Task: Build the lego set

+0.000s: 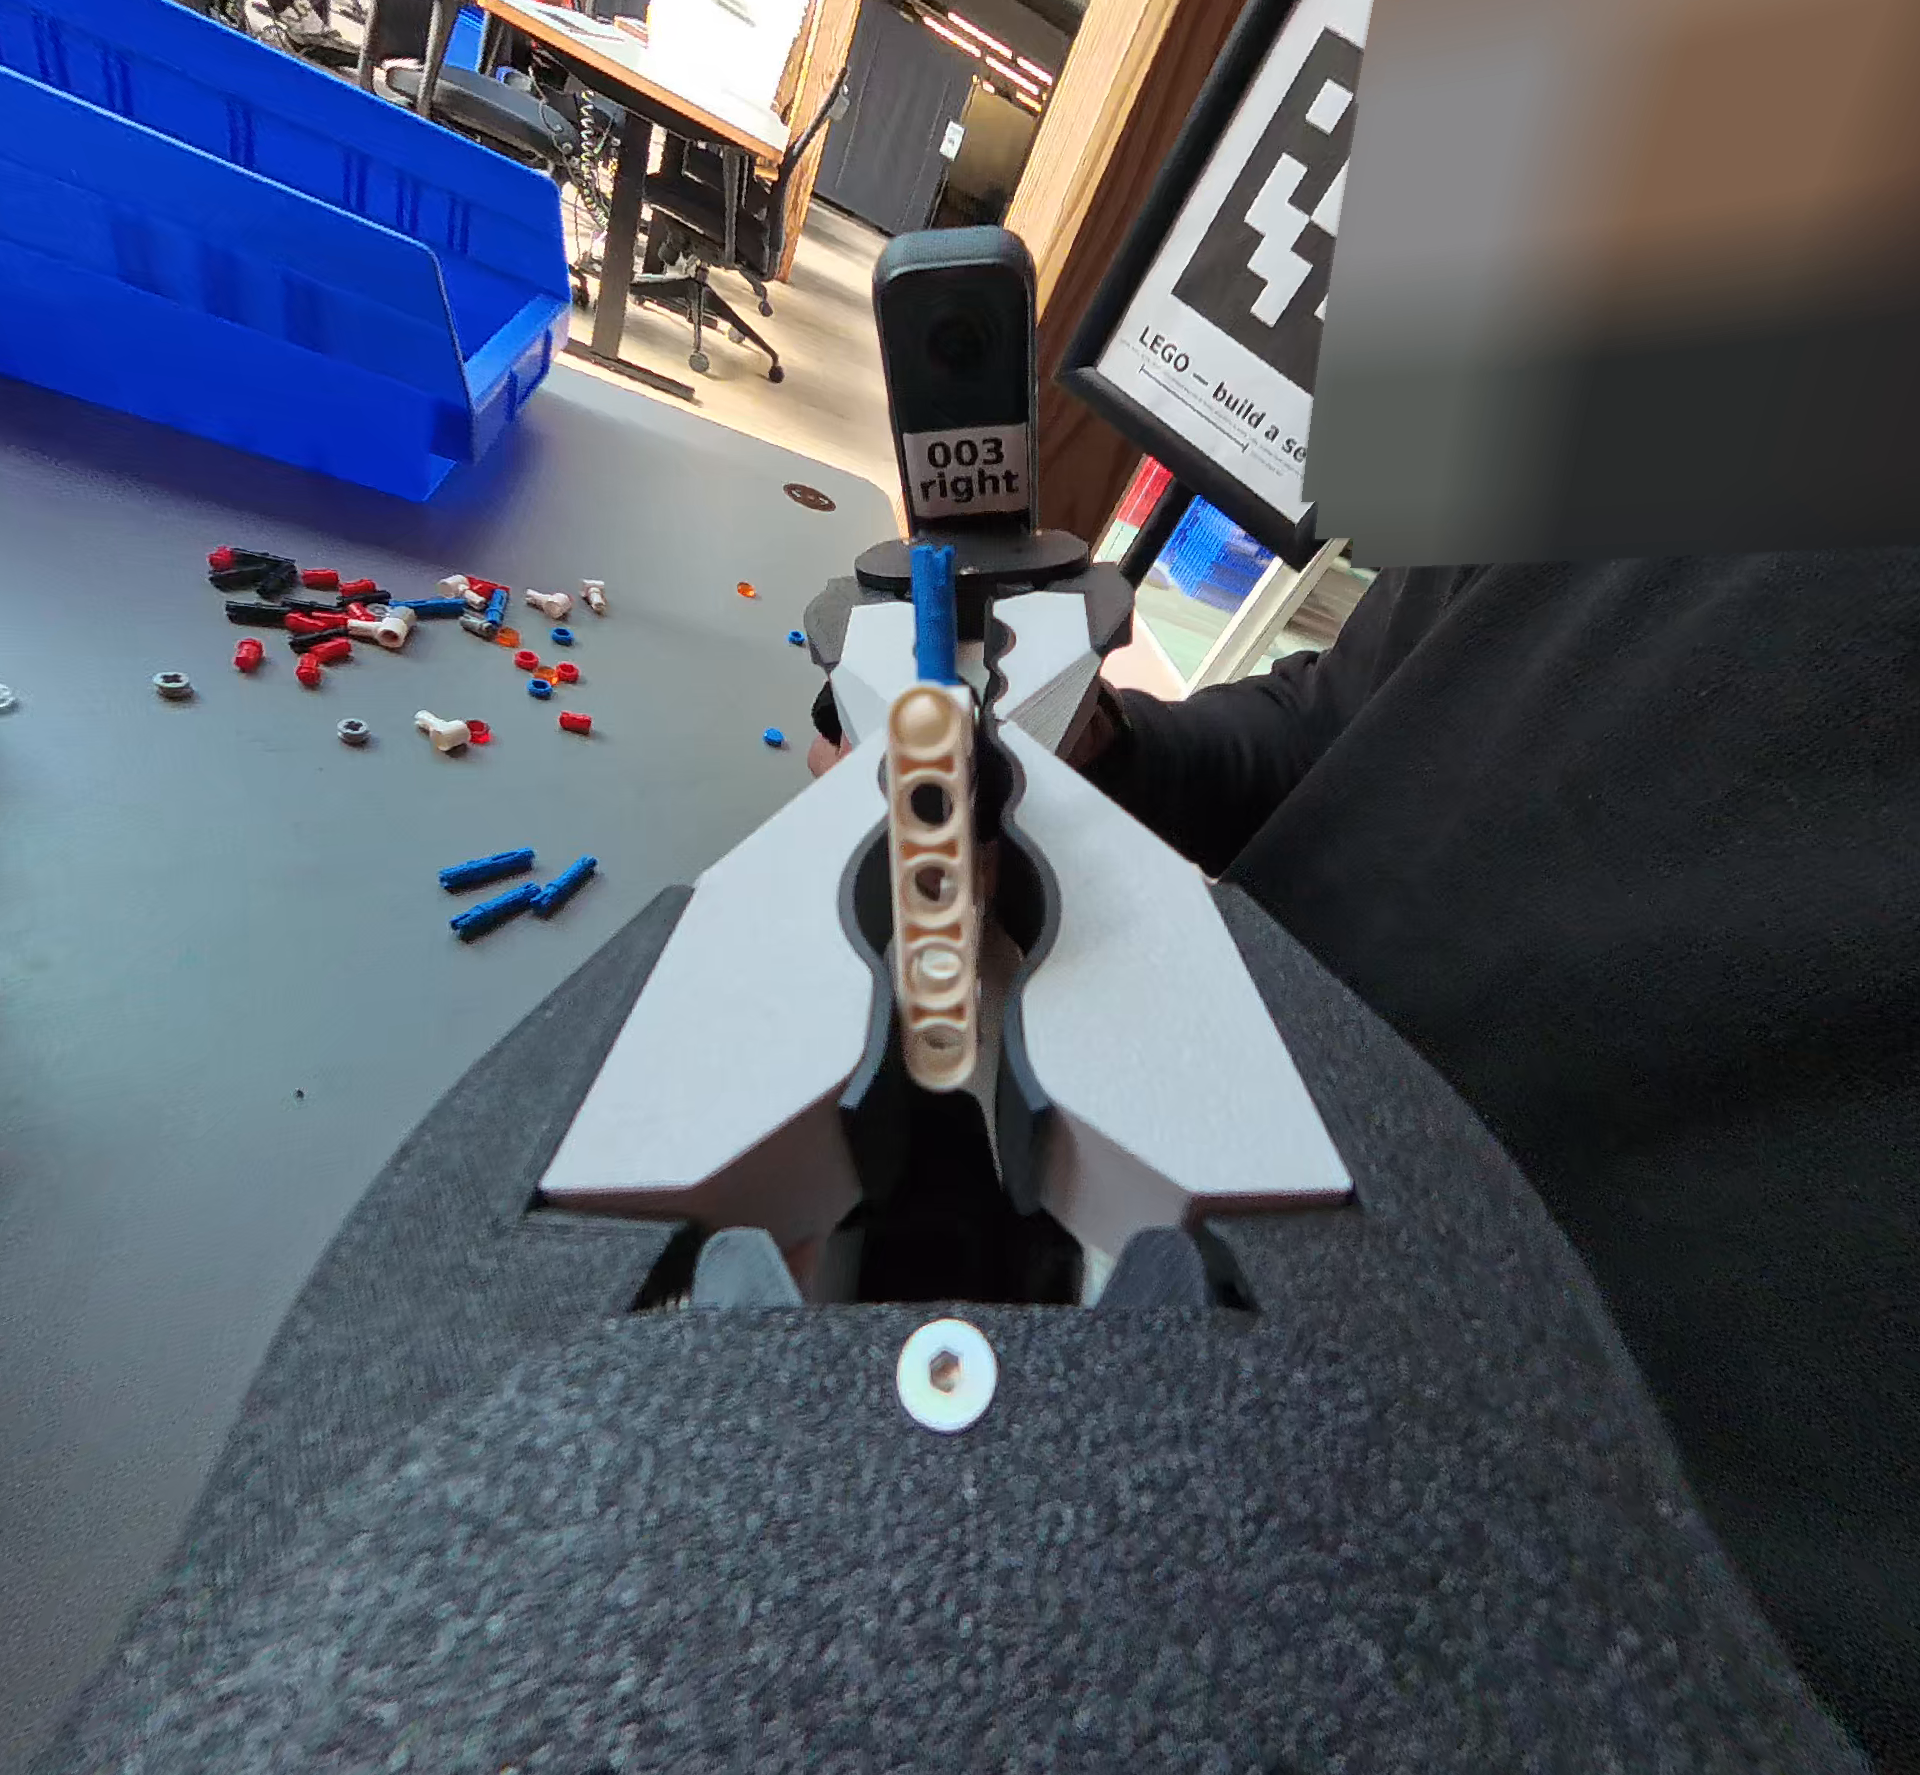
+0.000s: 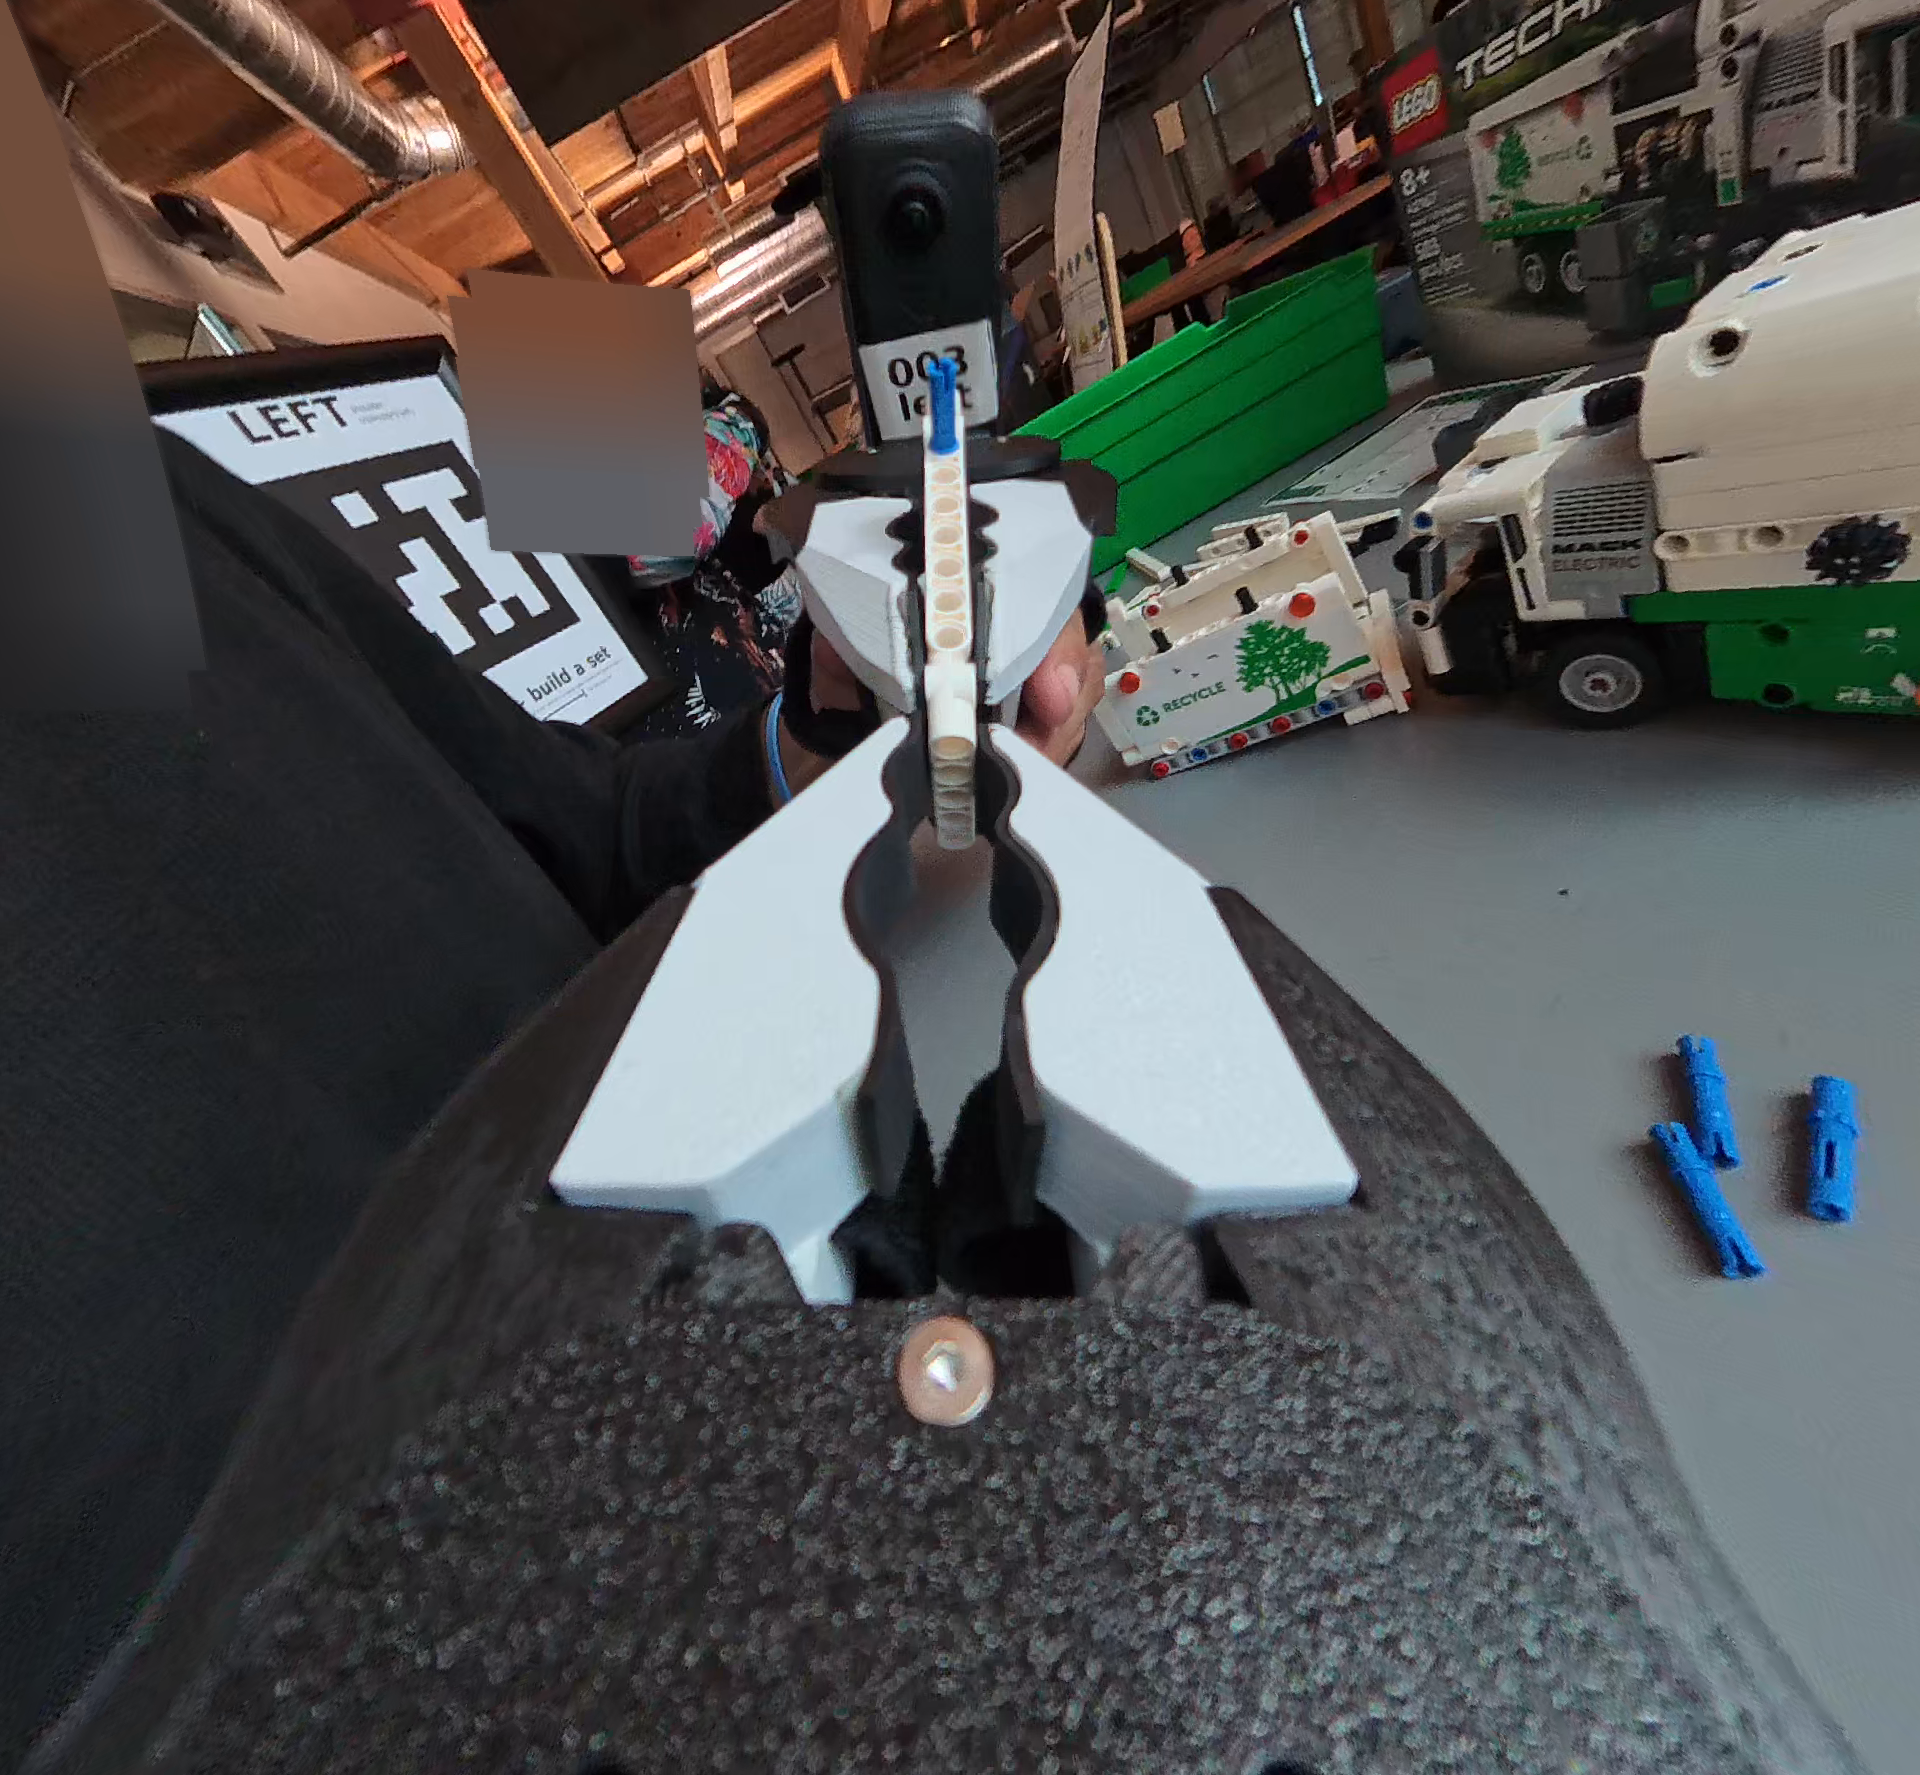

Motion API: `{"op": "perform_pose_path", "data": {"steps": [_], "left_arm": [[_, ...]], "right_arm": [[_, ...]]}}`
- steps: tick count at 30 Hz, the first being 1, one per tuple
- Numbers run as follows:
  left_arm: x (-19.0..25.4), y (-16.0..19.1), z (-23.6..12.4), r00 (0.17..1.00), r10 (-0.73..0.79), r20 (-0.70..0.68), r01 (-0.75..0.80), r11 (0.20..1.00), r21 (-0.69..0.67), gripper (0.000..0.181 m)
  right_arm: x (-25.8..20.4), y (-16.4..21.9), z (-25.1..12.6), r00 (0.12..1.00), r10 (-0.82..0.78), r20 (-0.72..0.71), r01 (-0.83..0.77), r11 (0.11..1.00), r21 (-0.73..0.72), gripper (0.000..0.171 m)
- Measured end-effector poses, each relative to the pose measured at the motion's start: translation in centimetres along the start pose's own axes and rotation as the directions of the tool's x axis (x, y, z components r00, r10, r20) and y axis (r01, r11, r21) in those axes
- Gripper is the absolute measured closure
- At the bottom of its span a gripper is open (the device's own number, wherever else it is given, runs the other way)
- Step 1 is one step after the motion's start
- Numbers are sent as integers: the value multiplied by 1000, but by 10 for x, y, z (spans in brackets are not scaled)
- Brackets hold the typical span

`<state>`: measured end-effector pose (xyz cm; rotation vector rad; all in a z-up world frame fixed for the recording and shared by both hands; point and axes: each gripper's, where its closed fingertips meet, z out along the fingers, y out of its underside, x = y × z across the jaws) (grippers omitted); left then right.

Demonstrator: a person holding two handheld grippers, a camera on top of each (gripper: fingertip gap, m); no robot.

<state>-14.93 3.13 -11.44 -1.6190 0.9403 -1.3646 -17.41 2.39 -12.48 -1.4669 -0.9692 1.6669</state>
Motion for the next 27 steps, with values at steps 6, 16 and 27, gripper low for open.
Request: {"op": "perform_pose_path", "data": {"steps": [6,16,27], "left_arm": [[9,13,-5,991,137,0,-136,983,-124,177],[-3,16,-15,968,215,129,-197,971,-137,177],[-18,24,-31,903,203,379,-230,973,25,176]], "right_arm": [[-6,13,0,999,-29,30,32,995,-94,165],[16,17,-8,989,-97,-110,75,979,-191,156],[114,45,-60,830,-439,-344,134,756,-641,153]]}}
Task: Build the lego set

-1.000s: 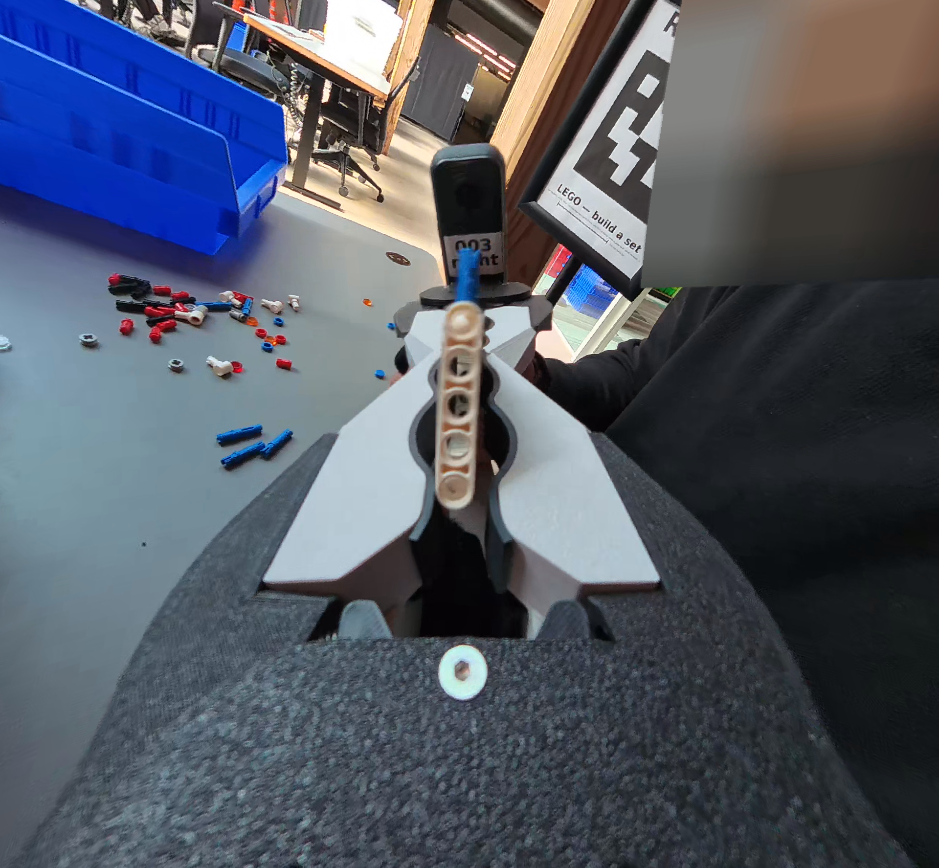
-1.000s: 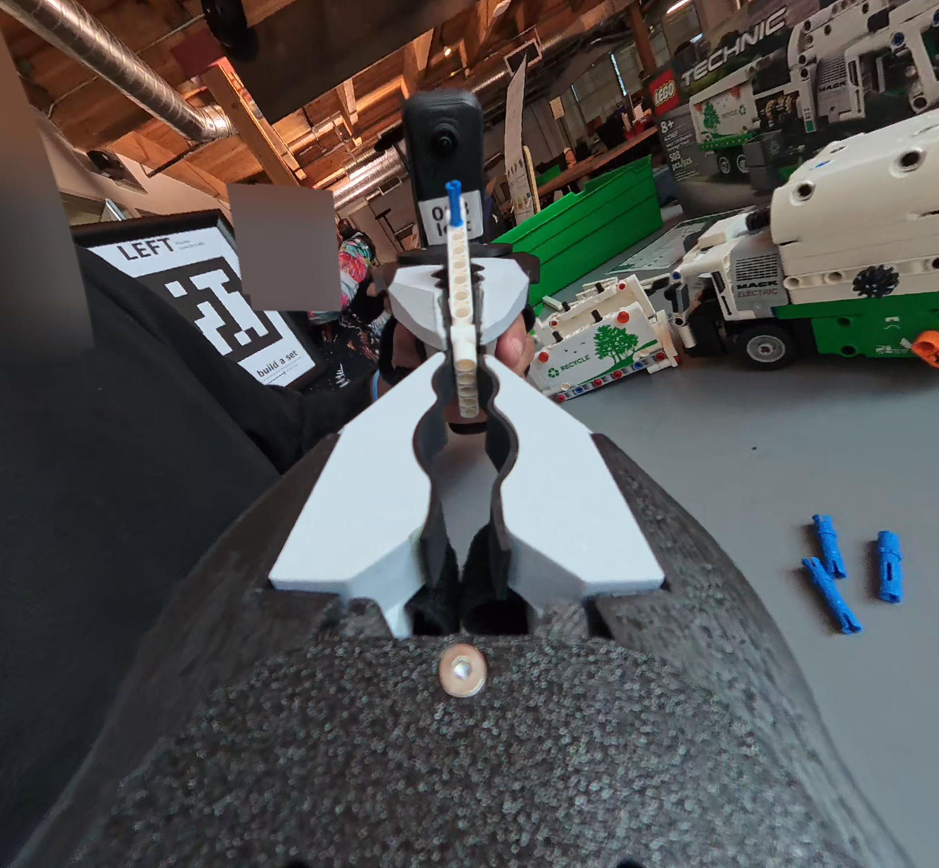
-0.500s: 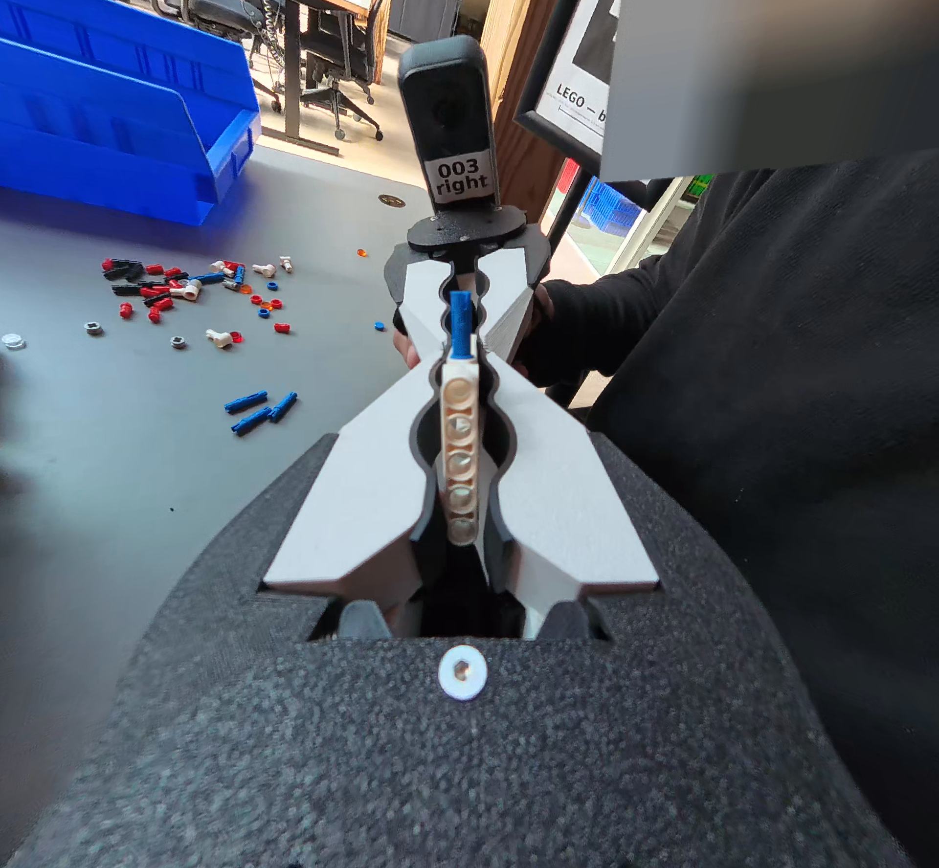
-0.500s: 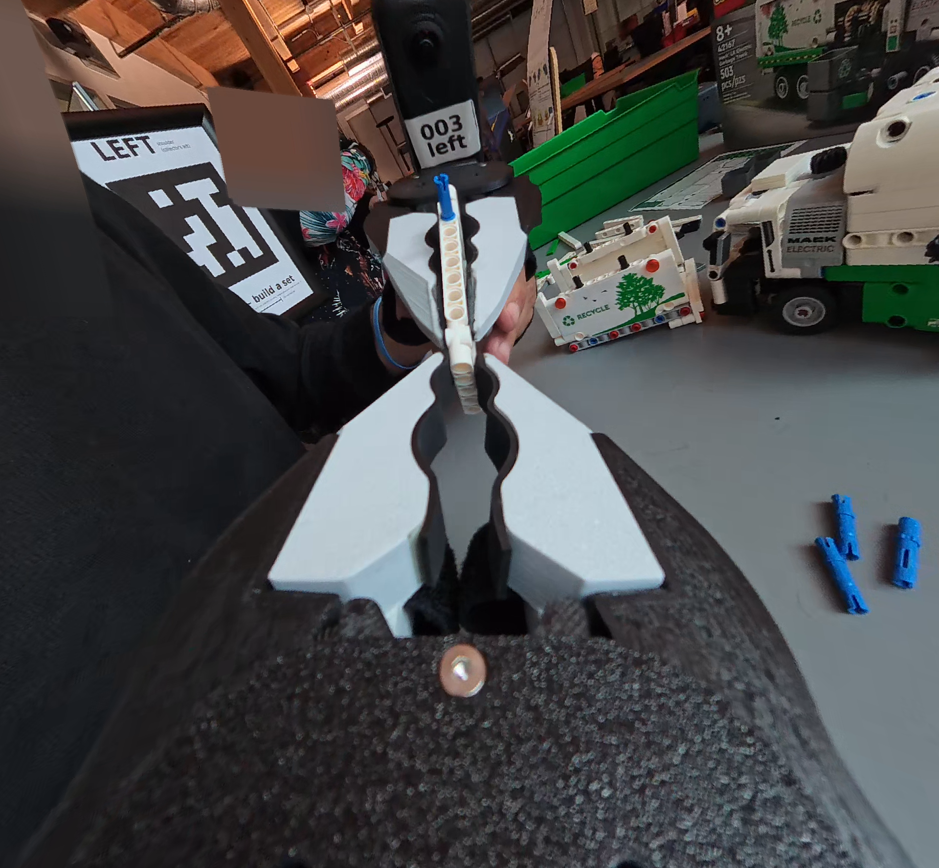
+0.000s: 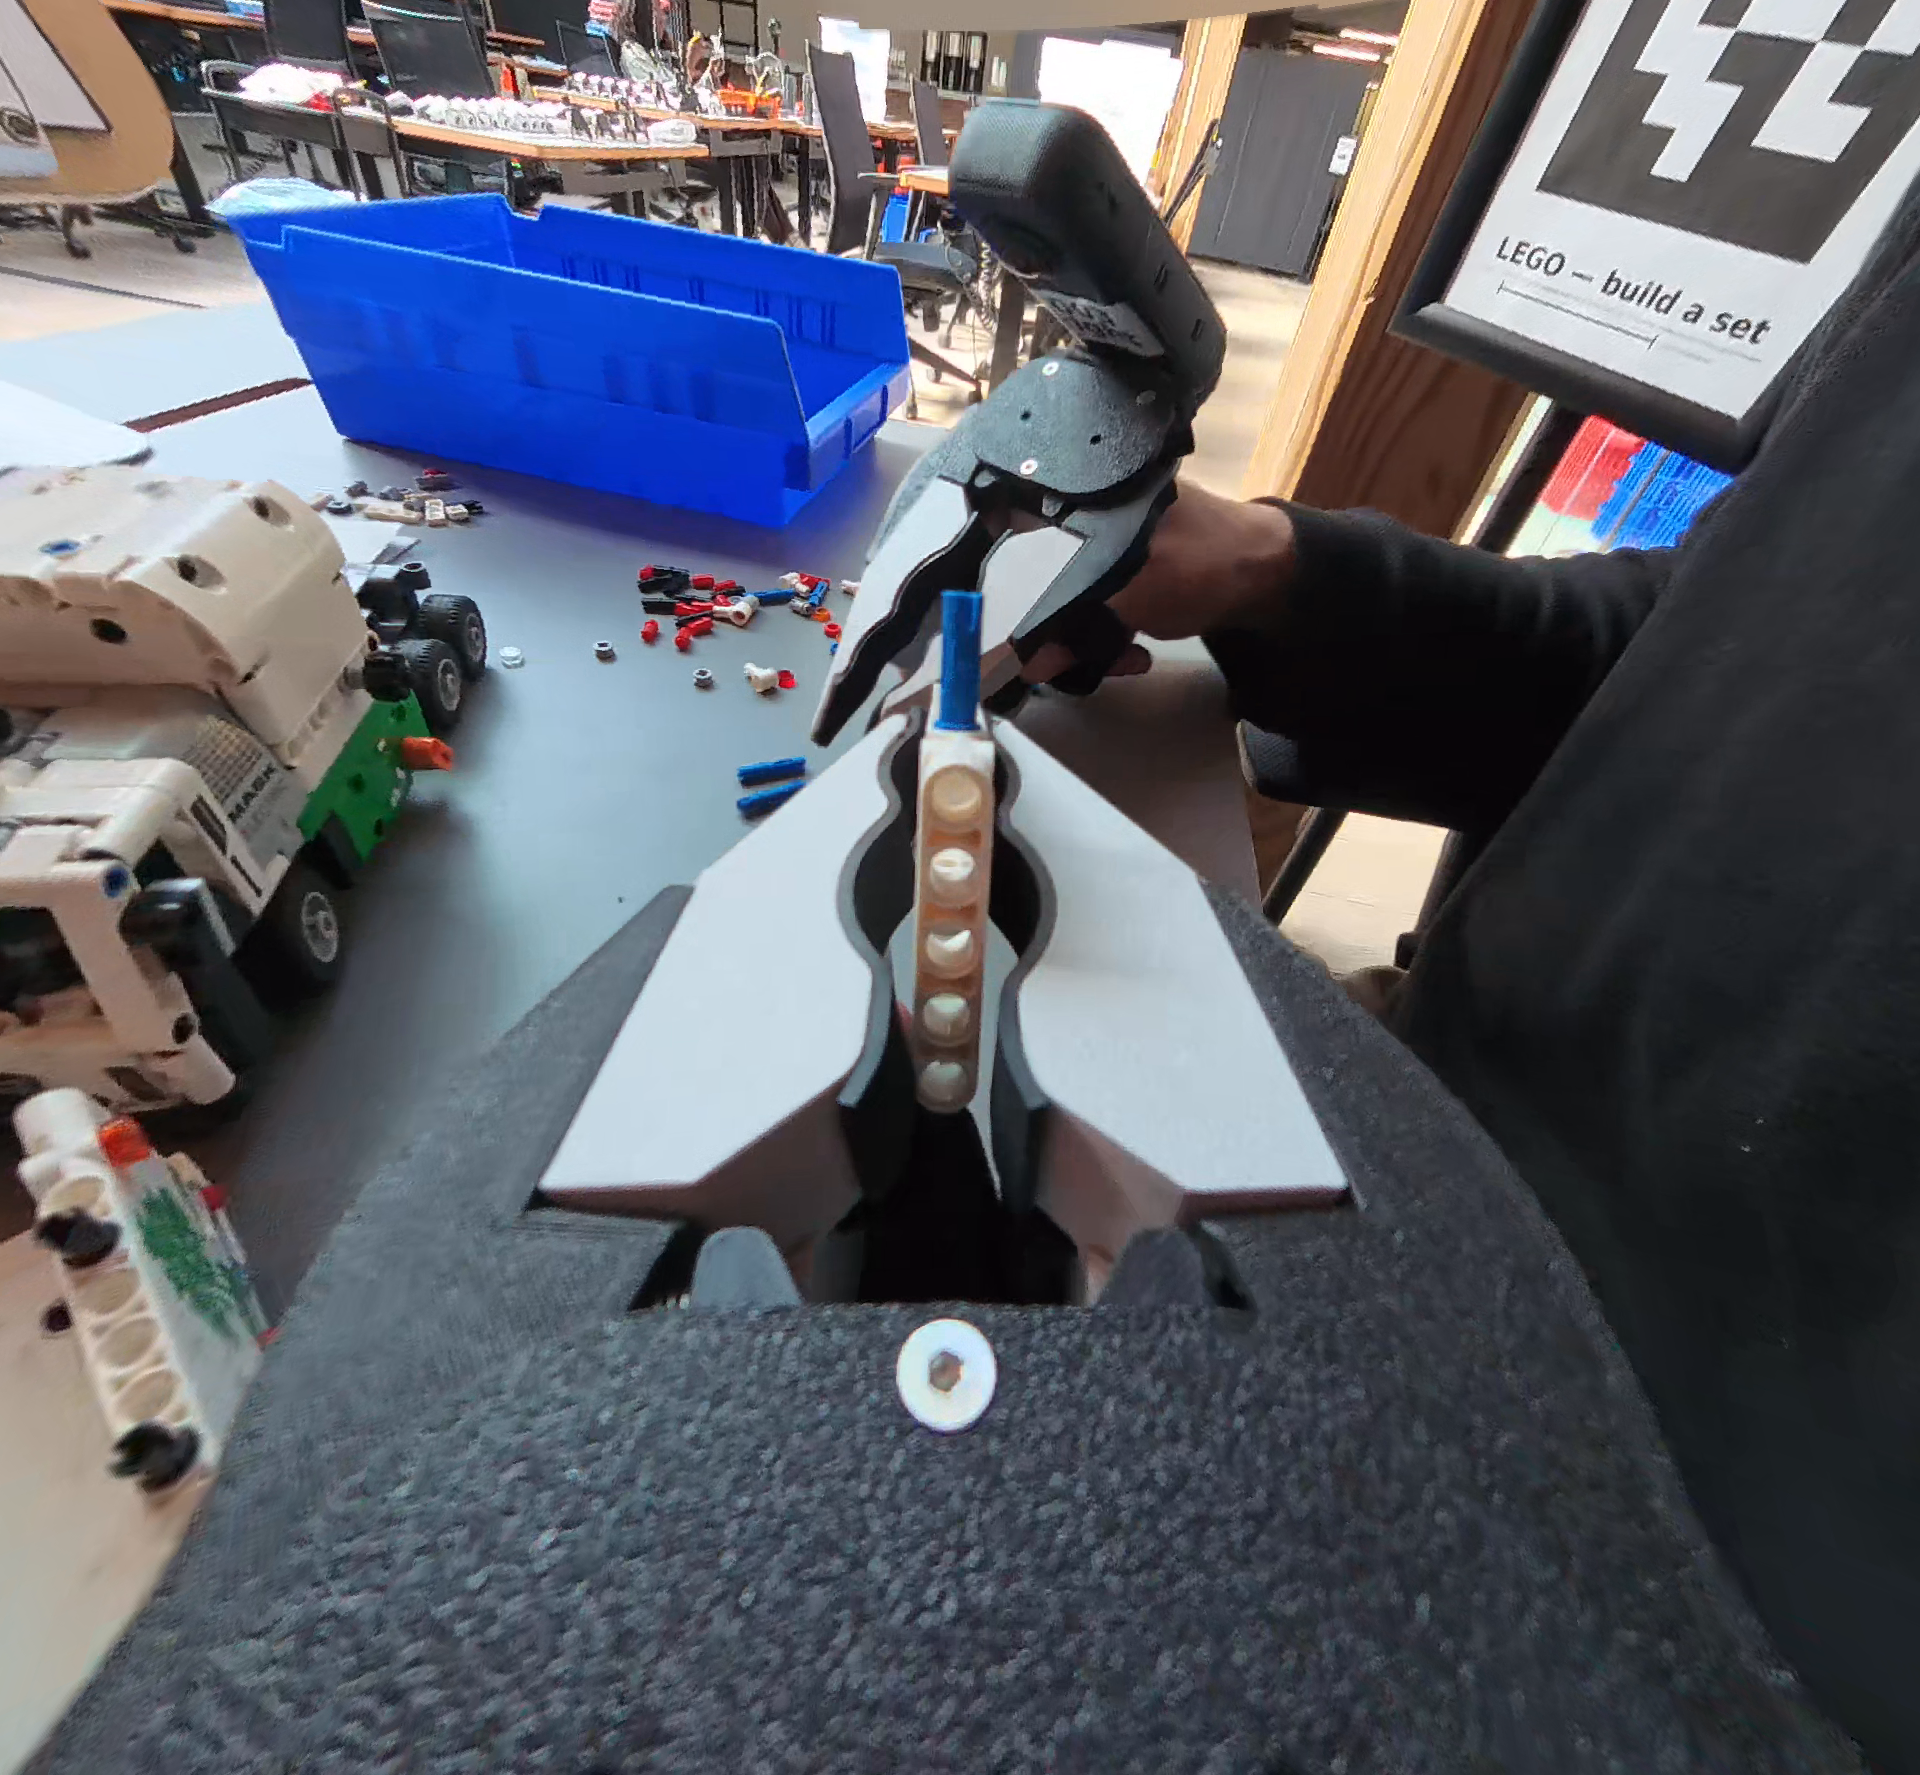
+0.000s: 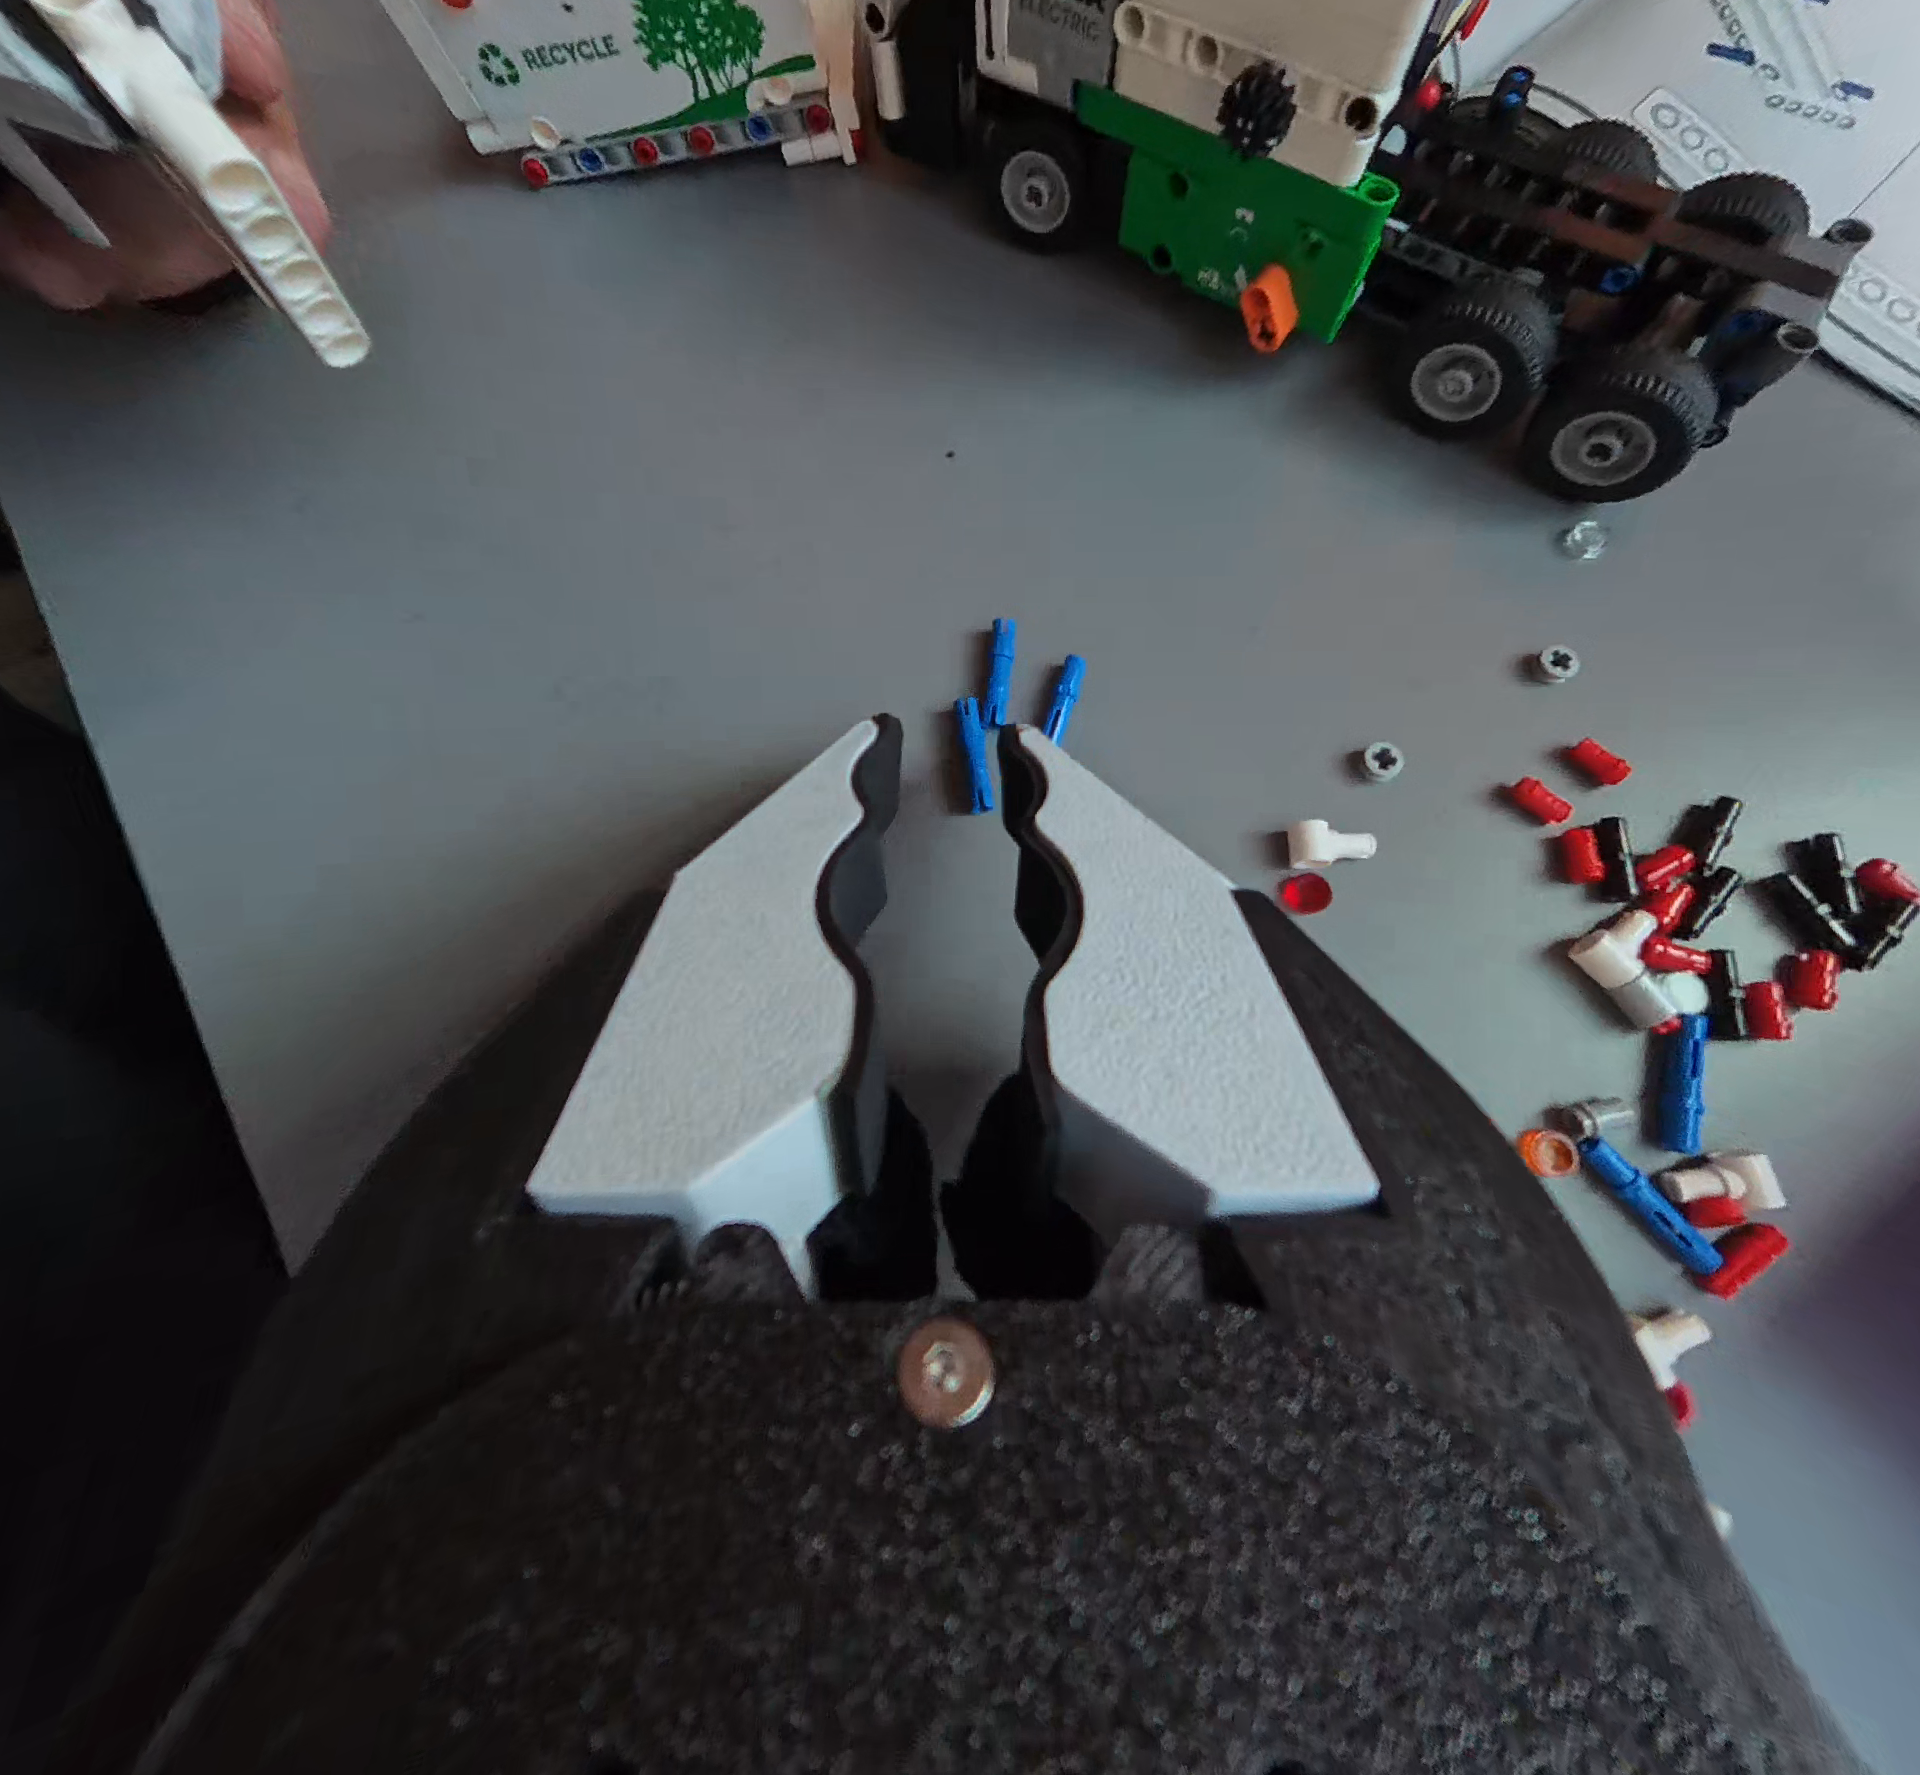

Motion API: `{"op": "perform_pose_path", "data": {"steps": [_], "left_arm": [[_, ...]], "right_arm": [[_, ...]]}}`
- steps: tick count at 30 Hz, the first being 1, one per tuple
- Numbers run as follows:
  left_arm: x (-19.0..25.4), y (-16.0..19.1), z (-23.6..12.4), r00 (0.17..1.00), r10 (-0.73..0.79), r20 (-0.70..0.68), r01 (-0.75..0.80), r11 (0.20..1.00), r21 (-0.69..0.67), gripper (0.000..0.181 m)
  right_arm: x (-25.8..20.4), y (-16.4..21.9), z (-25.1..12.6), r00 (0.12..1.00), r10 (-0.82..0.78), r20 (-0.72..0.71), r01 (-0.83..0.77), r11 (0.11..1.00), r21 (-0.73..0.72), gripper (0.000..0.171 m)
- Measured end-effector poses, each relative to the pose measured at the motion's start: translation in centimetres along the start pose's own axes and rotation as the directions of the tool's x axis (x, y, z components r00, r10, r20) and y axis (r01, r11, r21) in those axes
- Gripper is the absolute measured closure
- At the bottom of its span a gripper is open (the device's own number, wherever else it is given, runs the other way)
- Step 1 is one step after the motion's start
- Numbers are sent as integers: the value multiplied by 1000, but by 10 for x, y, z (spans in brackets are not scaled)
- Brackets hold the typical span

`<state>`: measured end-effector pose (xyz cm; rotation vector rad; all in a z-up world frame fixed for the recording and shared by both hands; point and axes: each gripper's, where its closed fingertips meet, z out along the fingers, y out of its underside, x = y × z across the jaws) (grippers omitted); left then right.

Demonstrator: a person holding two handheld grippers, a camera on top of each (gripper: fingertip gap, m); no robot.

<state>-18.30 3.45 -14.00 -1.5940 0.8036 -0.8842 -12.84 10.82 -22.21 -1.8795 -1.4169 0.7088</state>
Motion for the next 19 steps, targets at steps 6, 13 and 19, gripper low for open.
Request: {"op": "perform_pose_path", "data": {"steps": [6,13,19], "left_arm": [[4,5,1,1000,-3,-24,2,1000,-18,177],[6,8,5,999,36,-8,-36,999,-38,176],[-1,10,6,980,149,129,-143,988,-52,177]], "right_arm": [[2,7,8,998,-52,25,53,998,-45,158],[-7,6,10,985,-164,45,168,979,-113,168],[-8,28,-54,919,-294,262,393,739,-548,168]]}}
